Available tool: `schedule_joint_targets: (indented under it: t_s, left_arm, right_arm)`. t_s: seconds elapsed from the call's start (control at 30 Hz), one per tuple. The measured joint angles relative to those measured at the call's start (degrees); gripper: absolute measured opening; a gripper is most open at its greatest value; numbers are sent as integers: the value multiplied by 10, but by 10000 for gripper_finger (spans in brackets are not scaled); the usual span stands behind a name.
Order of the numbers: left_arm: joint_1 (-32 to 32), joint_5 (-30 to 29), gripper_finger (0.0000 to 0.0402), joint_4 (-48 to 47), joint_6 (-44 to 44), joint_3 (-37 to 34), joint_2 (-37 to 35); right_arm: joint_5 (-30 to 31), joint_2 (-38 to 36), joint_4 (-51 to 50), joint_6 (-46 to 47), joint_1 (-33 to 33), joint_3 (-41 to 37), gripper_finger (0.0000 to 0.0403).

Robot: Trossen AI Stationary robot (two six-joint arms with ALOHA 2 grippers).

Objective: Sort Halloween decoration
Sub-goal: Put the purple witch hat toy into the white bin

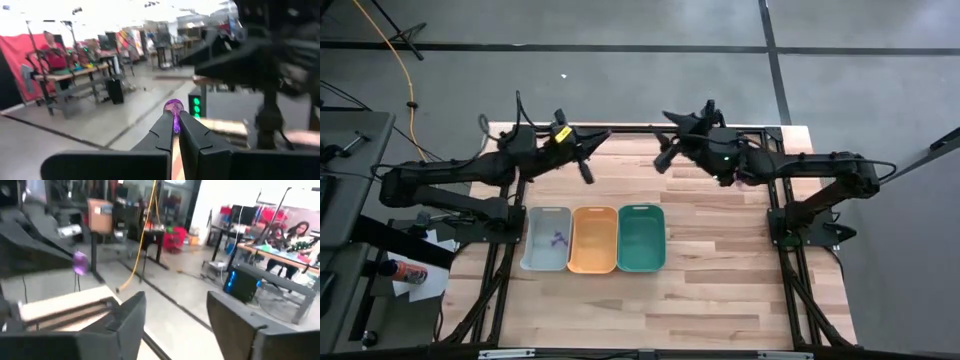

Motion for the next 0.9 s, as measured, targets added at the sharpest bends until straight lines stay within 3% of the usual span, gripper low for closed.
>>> schedule_joint_targets:
  t_s: [0.27, 0.43, 0.63, 0.77, 0.9]
  left_arm:
    - [-15, 77, 0, -251, -134, 0, -122]
    - [-59, 98, 0, -505, -364, 1, -144]
    - [-154, 101, 0, -753, -562, 0, -86]
    - [-201, 116, 0, -795, -592, 0, -34]
    - [-235, 124, 0, -793, -556, -1, 16]
  right_arm:
    - [-13, -87, -259, 94, -32, 0, 233]
    - [-31, -114, -347, 137, -57, 0, 233]
    - [-50, -113, -366, 150, -74, 0, 233]
    - [-64, -106, -367, 149, -83, 0, 233]
    - [-66, -104, -370, 148, -86, 0, 233]
